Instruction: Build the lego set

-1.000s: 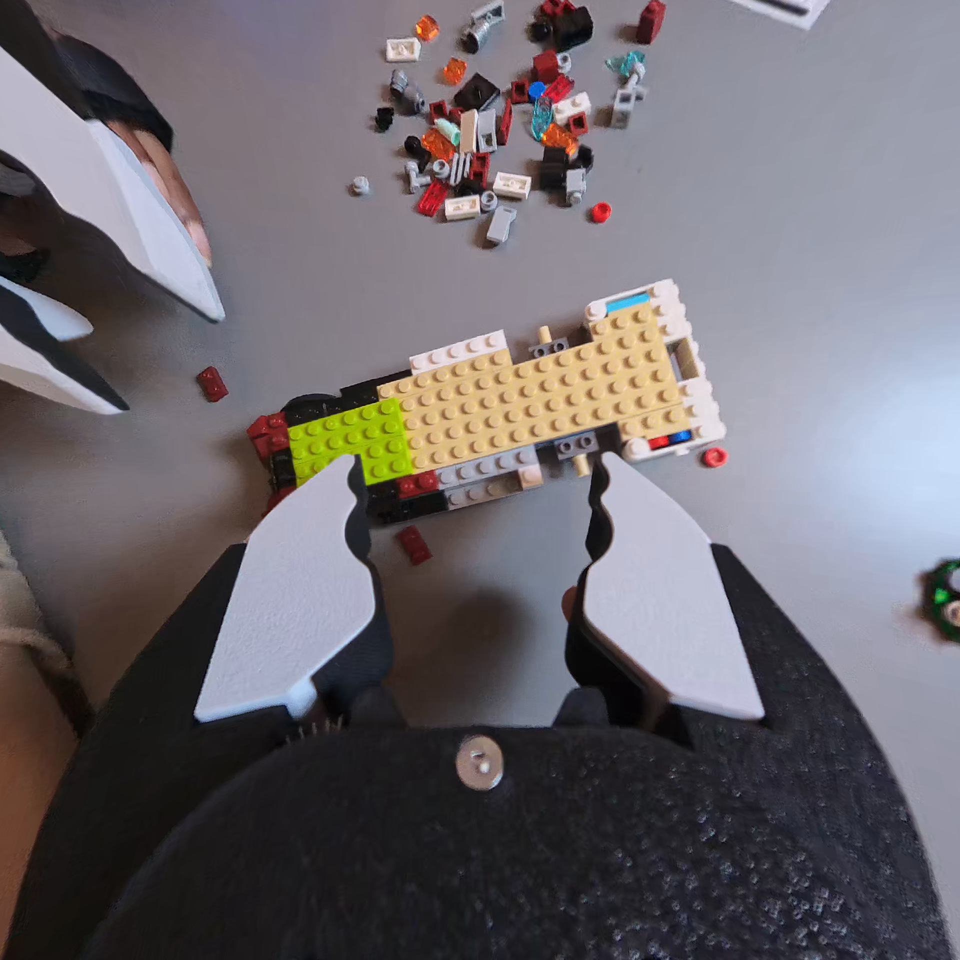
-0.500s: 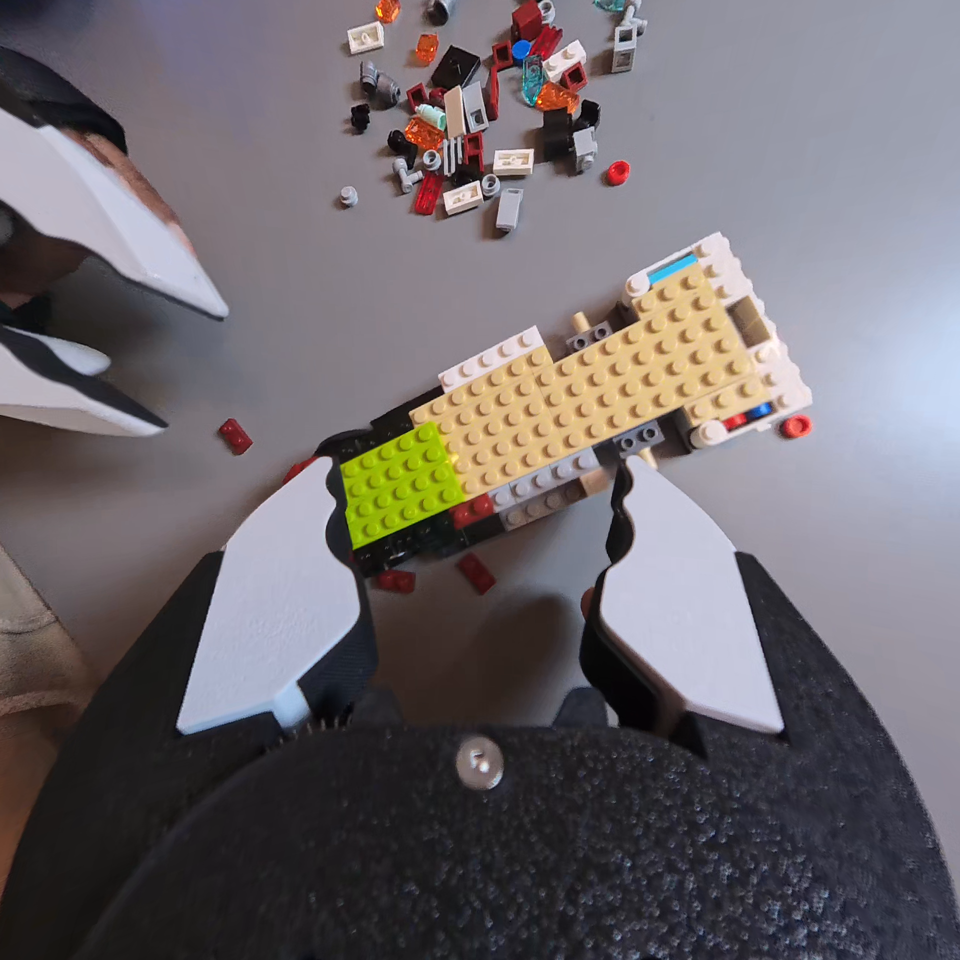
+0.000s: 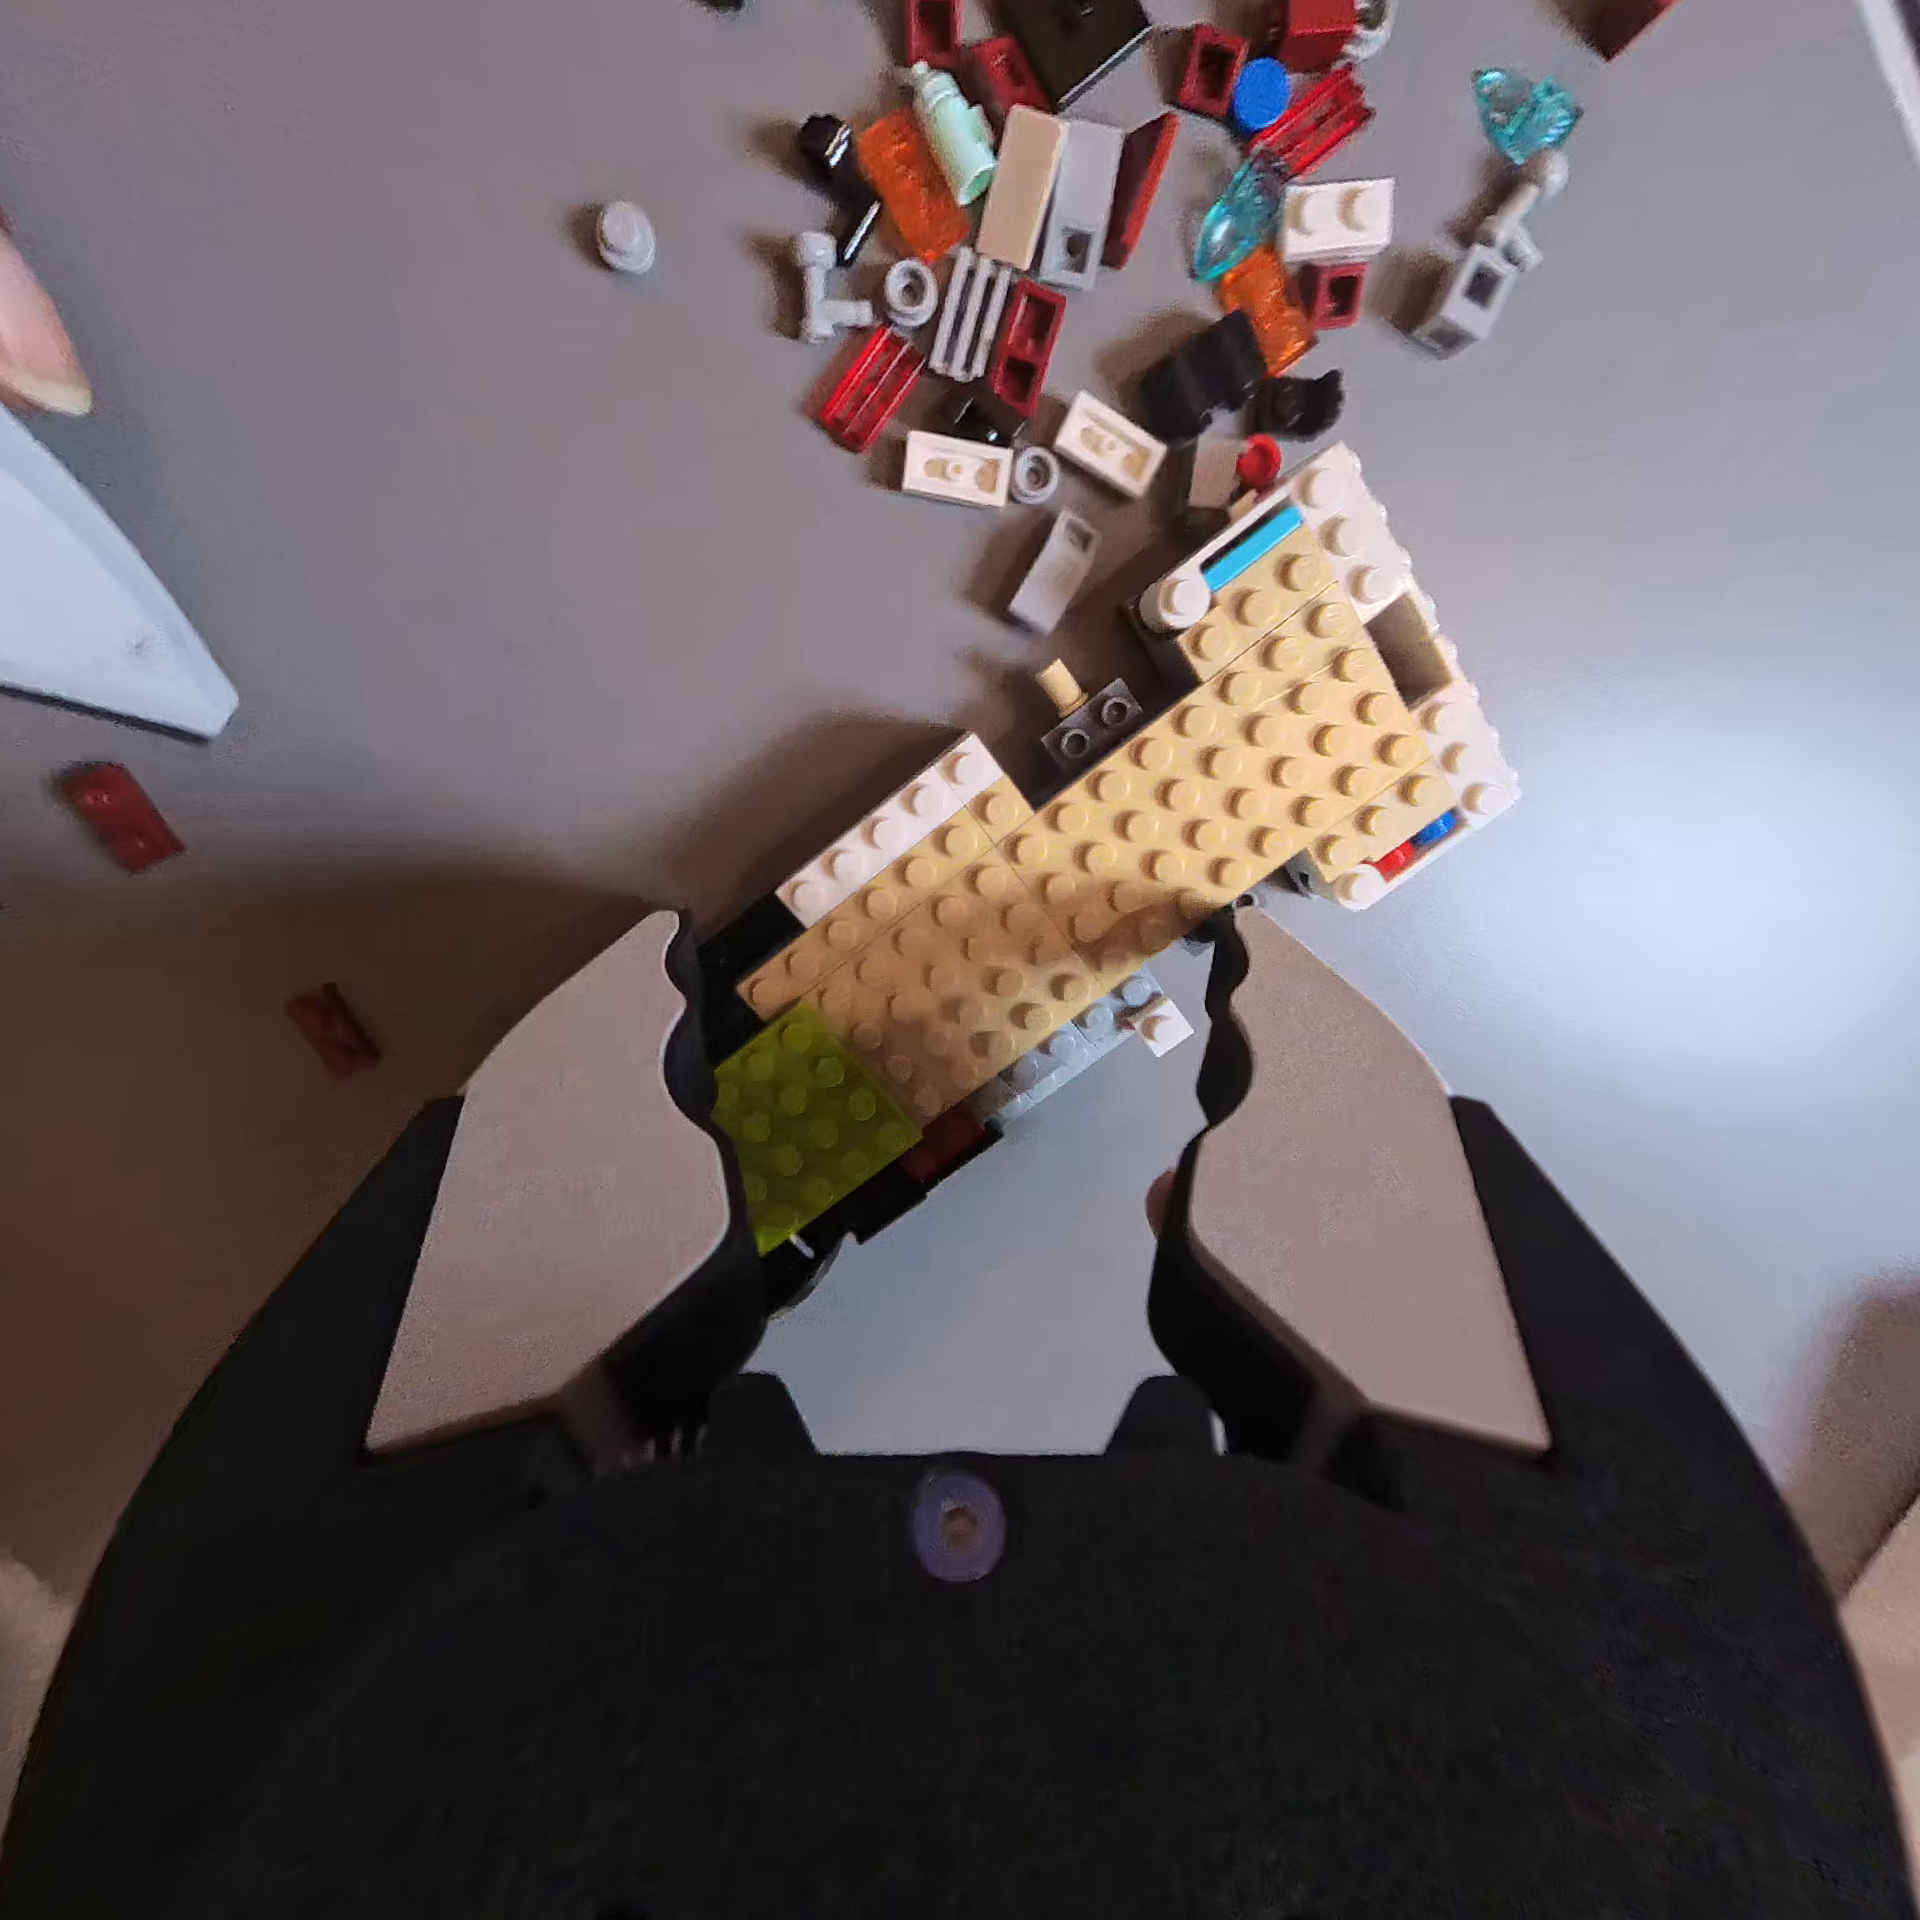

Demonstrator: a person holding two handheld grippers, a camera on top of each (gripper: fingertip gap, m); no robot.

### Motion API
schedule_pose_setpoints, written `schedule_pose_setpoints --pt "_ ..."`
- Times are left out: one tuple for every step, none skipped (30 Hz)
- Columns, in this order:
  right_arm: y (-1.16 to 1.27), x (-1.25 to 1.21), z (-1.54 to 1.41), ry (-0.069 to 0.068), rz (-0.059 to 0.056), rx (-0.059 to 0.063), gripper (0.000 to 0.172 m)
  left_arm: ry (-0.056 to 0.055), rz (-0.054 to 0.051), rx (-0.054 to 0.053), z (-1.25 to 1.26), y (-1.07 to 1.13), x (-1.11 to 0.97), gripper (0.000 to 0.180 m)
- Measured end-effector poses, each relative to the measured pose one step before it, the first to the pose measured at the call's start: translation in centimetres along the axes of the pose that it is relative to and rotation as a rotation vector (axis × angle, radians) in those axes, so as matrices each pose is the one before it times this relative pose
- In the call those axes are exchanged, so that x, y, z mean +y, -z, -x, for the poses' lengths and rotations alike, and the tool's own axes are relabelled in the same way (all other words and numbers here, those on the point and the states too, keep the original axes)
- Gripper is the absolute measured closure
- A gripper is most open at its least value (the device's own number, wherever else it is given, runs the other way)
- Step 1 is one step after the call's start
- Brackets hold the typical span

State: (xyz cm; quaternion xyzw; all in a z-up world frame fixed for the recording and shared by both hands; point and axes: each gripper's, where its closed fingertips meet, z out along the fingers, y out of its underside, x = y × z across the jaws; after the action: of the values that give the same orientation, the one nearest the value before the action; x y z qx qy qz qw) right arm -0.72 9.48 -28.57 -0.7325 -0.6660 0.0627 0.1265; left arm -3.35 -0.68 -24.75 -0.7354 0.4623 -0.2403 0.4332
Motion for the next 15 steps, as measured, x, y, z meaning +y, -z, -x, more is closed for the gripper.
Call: schedule_pose_setpoints --pt "0.049 0.215 0.031 0.0388 0.0201 -0.0052 0.080 0.0000 0.0003 0.0001 0.025 0.004 0.018 0.141" --pt "0.062 0.235 0.027 0.0369 0.0150 -0.0085 0.081 0.0009 -0.0011 -0.0004 0.035 0.014 0.001 0.141" --pt "0.064 0.234 0.046 0.0479 0.0119 -0.0108 0.081 0.0013 -0.0004 0.0003 0.027 0.008 0.003 0.141" --pt "0.058 0.231 0.082 0.0566 0.0044 -0.0109 0.081 0.0011 0.0000 0.0004 0.032 0.013 0.022 0.141" --pt "0.067 0.145 0.055 0.0433 0.0013 -0.0095 0.083 0.0008 -0.0003 0.0003 0.030 0.003 0.013 0.141" --pt "0.051 0.093 0.123 0.0473 -0.0033 -0.0116 0.083 0.0012 0.0011 0.0010 0.025 -0.002 0.046 0.141" --pt "0.040 0.024 0.084 0.0362 -0.0033 -0.0082 0.085 0.0018 0.0008 0.0011 0.029 -0.008 0.040 0.141" --pt "0.044 -0.067 0.138 0.0346 -0.0083 -0.0085 0.087 0.0024 0.0003 0.0002 0.032 -0.023 0.038 0.141" --pt "0.034 -0.065 0.076 0.0190 -0.0034 -0.0048 0.090 0.0027 0.0013 0.0007 0.032 -0.026 0.056 0.141" --pt "0.018 -0.076 0.152 0.0232 -0.0034 -0.0067 0.090 0.0027 0.0026 0.0013 0.006 -0.038 0.084 0.141" --pt "0.002 -0.026 0.114 0.0156 0.0007 -0.0029 0.091 0.0014 0.0027 0.0000 0.019 -0.035 0.073 0.141" --pt "-0.004 0.009 0.044 0.0040 0.0043 -0.0003 0.091 0.0001 0.0019 -0.0014 0.015 -0.031 0.056 0.141" --pt "0.008 -0.011 0.035 0.0048 0.0013 -0.0012 0.091 0.0009 0.0018 -0.0006 0.021 -0.027 0.047 0.141" --pt "0.011 0.002 0.050 0.0025 -0.0009 -0.0016 0.091 0.0021 0.0010 0.0000 0.024 -0.022 0.043 0.141" --pt "0.029 -0.018 0.100 0.0064 -0.0056 -0.0049 0.091 0.0024 0.0006 0.0003 0.018 -0.025 0.038 0.141"
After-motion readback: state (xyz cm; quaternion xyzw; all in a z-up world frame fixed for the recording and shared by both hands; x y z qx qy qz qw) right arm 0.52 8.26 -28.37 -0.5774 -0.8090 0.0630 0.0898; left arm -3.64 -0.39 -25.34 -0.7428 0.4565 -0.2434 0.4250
